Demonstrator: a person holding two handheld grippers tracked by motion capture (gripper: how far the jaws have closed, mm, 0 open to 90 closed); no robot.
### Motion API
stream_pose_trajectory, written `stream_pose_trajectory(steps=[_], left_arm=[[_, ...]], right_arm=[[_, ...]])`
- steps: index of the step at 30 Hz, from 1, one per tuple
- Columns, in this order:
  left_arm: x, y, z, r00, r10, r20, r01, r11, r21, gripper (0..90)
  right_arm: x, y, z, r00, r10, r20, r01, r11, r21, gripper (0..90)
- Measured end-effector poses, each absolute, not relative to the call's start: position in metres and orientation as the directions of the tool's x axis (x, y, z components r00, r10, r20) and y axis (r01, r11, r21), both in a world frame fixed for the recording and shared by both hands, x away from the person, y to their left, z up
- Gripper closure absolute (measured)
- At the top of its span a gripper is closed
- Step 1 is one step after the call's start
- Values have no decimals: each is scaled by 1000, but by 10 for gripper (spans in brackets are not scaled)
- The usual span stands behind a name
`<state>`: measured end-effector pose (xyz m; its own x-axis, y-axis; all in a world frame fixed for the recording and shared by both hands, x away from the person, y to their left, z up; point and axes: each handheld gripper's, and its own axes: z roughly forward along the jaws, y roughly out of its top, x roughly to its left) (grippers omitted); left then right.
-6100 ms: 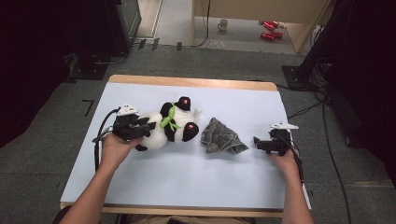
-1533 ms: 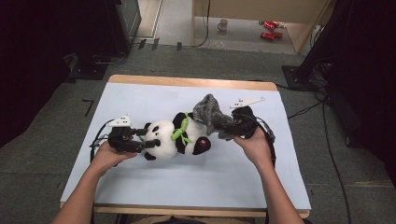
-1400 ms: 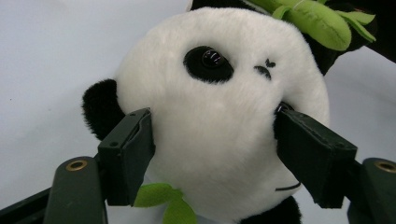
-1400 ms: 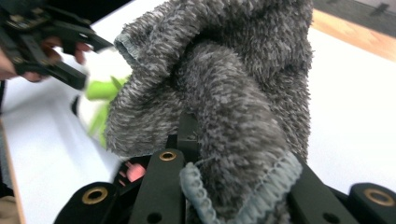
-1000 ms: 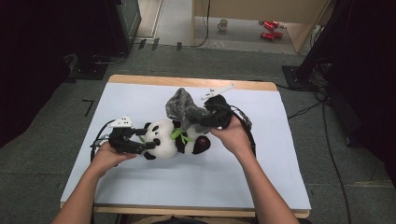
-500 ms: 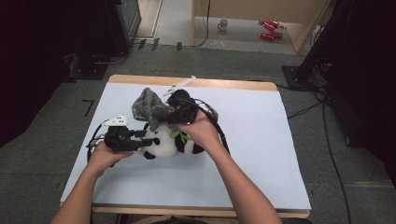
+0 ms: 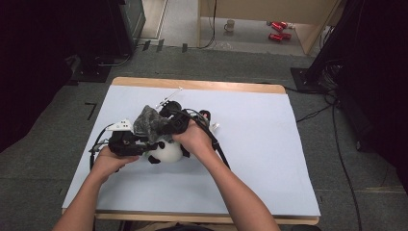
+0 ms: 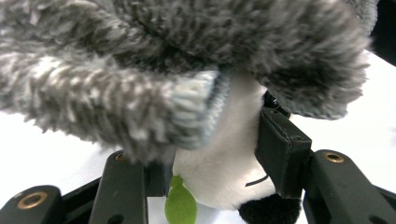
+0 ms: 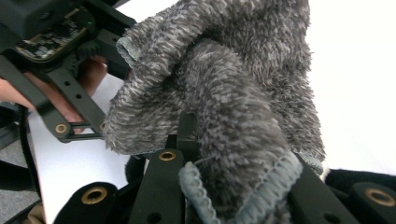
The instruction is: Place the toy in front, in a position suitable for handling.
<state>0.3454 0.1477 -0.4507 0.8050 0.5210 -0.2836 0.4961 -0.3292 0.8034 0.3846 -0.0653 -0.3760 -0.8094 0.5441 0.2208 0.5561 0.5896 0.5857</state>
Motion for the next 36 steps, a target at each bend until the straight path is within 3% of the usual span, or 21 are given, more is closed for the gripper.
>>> stream_pose_trajectory(steps=[23, 36], left_arm=[[346, 147, -453, 798, 521, -303, 510, -316, 800, 498], [347, 151, -452, 809, 509, -296, 500, -329, 801, 464]], right_arm=[[425, -102, -378, -721, 680, 135, 625, 553, 552, 759], [411, -95, -340, -748, 641, 173, 585, 512, 629, 761]])
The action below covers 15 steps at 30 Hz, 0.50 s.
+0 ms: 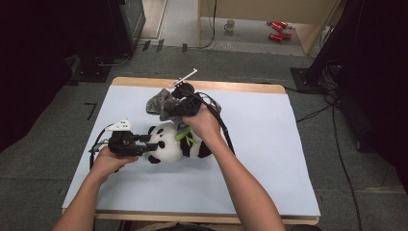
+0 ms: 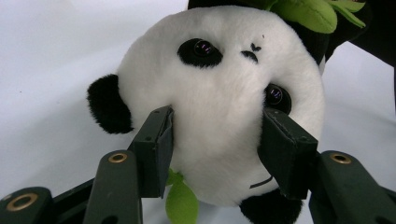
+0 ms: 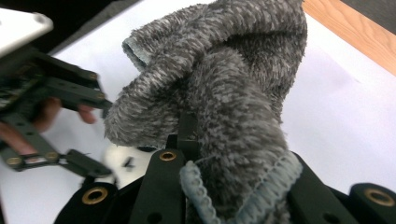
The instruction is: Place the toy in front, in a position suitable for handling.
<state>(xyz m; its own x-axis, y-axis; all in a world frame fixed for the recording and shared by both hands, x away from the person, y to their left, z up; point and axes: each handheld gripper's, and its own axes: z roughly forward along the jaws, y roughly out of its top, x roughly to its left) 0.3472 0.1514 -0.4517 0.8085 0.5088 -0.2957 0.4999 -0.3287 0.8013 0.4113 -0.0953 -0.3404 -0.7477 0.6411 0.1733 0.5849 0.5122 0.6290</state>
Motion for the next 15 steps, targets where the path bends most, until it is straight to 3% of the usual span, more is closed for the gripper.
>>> stream_pose_trajectory(steps=[9, 15], left_arm=[[345, 152, -451, 826, 510, -239, 450, -342, 825, 499], [350, 153, -453, 795, 514, -322, 523, -312, 794, 507]], right_arm=[[396, -70, -339, -783, 581, 221, 570, 531, 626, 761], [392, -53, -366, -786, 573, 230, 584, 569, 578, 760]])
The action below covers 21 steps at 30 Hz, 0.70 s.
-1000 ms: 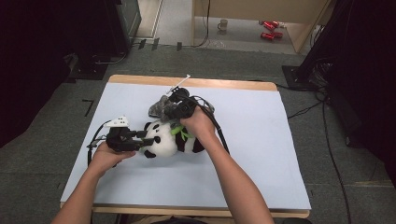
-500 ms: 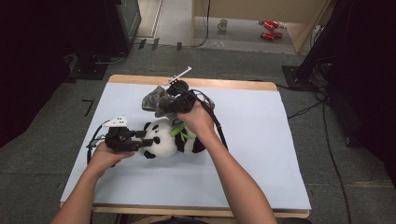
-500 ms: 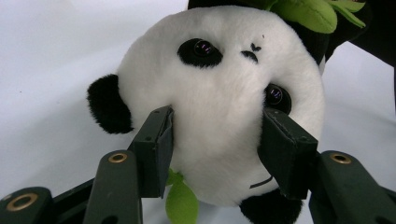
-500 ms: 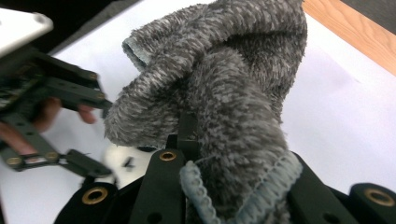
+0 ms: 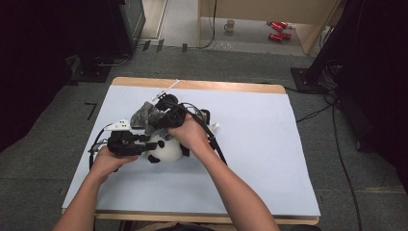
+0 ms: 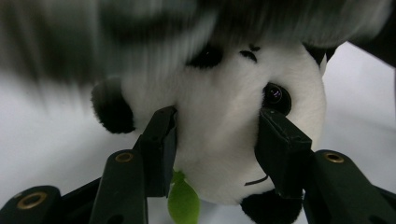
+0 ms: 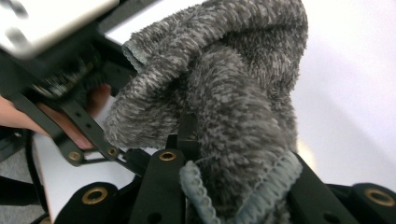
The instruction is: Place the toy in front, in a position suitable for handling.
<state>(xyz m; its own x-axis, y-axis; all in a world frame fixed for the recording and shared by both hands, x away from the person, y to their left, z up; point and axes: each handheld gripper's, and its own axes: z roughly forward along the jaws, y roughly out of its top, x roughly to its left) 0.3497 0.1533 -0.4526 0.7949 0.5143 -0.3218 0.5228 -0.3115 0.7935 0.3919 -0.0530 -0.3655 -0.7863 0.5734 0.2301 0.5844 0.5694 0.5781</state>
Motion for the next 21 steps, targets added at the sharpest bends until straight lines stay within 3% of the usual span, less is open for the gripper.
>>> stream_pose_trajectory(steps=[11, 21], left_arm=[[348, 149, -454, 796, 523, -303, 516, -327, 792, 563], [348, 150, -456, 796, 517, -316, 517, -309, 798, 569]], right_arm=[[398, -58, -382, -782, 595, 186, 585, 596, 550, 764], [418, -93, -382, -704, 707, 75, 631, 573, 523, 766]])
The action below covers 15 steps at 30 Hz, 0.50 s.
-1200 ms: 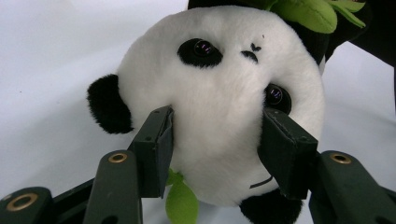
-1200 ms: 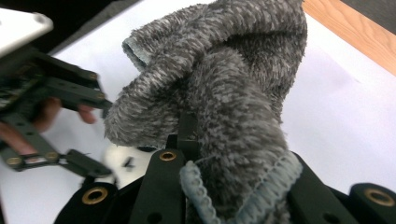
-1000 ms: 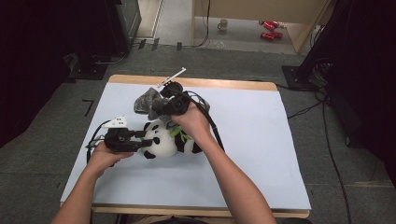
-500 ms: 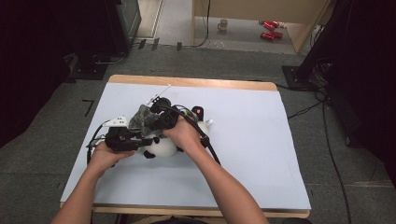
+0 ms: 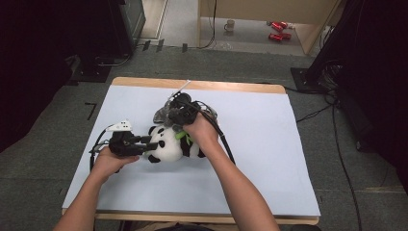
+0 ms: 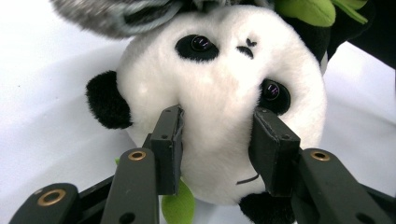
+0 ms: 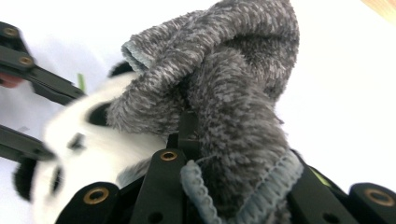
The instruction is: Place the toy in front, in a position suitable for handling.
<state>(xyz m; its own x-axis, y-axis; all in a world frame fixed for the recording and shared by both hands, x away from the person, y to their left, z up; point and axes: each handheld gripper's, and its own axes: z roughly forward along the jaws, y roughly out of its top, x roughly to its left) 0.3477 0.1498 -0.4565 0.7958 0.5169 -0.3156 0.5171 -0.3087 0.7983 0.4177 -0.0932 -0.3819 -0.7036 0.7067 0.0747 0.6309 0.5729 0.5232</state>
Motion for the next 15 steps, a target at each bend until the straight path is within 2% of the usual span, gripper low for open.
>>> stream_pose_trajectory(steps=[6, 13, 15], left_arm=[[348, 150, -457, 789, 519, -329, 527, -296, 797, 570], [348, 150, -458, 792, 515, -327, 525, -302, 796, 567], [348, 150, -458, 794, 512, -326, 522, -302, 798, 565]], right_arm=[[421, -106, -377, -692, 721, 39, 624, 570, 535, 766], [426, -137, -366, -637, 771, 3, 648, 534, 543, 767], [428, -148, -365, -624, 781, 35, 668, 510, 542, 767]])
